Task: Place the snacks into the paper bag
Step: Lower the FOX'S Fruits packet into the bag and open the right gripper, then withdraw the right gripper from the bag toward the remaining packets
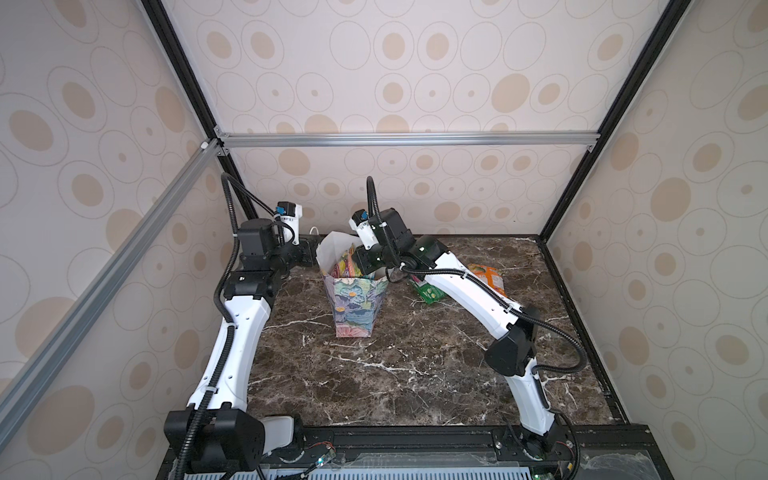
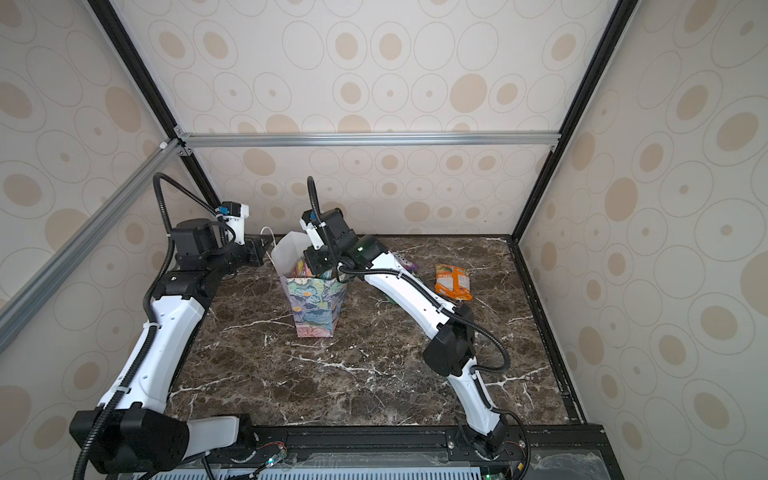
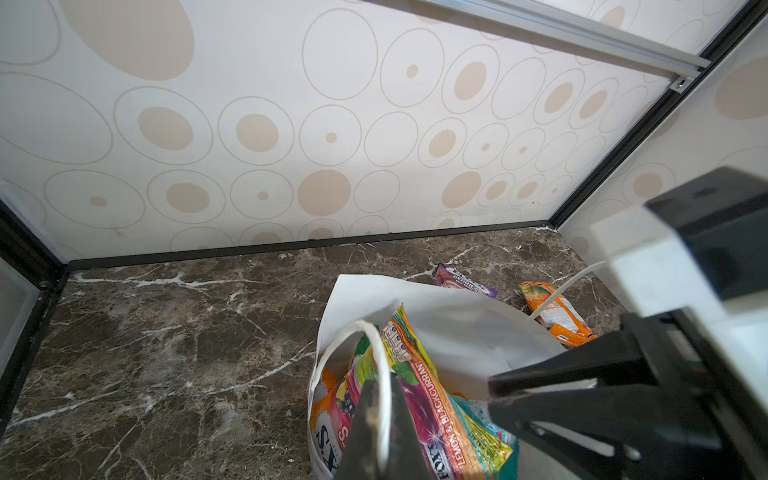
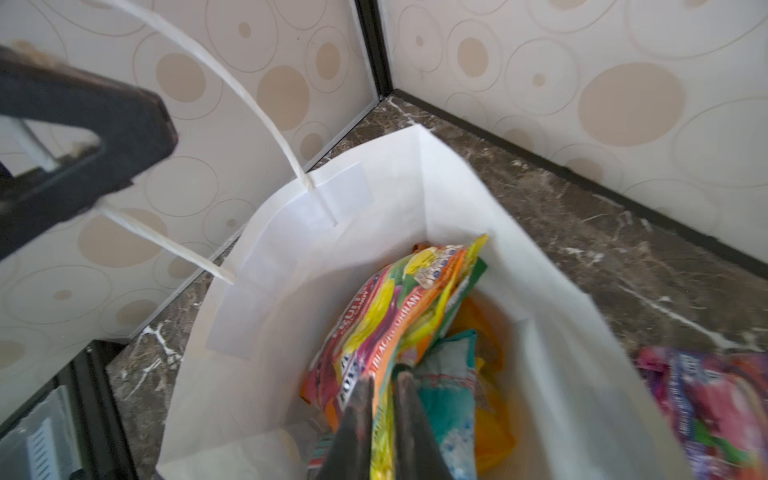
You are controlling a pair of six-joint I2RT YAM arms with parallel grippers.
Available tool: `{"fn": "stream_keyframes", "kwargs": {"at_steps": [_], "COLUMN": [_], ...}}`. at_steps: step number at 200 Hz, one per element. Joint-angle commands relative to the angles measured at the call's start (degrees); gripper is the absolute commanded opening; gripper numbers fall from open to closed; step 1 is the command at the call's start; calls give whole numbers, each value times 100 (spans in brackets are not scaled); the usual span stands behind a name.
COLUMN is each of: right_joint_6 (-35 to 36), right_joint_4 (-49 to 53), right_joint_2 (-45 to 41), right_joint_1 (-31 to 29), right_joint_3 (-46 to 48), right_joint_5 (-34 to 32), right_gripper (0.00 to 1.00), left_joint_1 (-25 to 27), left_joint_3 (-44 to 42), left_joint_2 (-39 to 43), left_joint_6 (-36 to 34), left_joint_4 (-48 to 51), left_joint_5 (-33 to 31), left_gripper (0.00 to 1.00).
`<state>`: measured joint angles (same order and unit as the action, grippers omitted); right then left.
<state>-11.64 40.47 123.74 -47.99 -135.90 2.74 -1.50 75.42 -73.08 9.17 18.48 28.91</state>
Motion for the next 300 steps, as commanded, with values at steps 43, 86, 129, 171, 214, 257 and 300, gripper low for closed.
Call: {"fn": "stream_keyframes", "kwargs": {"at_steps": [43, 86, 129, 171, 214, 257, 300], "right_joint_6": [426, 492, 472, 321, 105, -646, -791], "right_joint_4": [884, 812, 330, -1171, -2605, -2078, -90], "right_joint_2": [-358, -666, -1240, -2680, -4562, -5841, -5648], "right_joint_1": [-10, -69, -79, -88, -41, 512, 1299], "right_joint_3": [-632, -421, 233, 2386, 5157, 6781, 6607], "right_joint_5": [-880, -864, -724, -833, -2073, -2796, -2992], "right_gripper": [36, 39, 42, 45, 54, 65, 75], "left_joint_1": [9, 9, 9, 9, 6, 1, 1], "left_joint_3": [149, 122, -11, -66, -89, -93, -75], "left_joint_2": [197, 233, 336, 339, 371, 374, 391], "left_joint_6": [-196, -226, -122, -58, -65, -47, -34], "left_joint_4": [-324, -345, -487, -490, -495, -545, -567], "left_joint_5": [-116, -161, -596, -1020, -1225, -995, -775], "left_gripper": [4, 4, 3, 3, 3, 4, 6]}}
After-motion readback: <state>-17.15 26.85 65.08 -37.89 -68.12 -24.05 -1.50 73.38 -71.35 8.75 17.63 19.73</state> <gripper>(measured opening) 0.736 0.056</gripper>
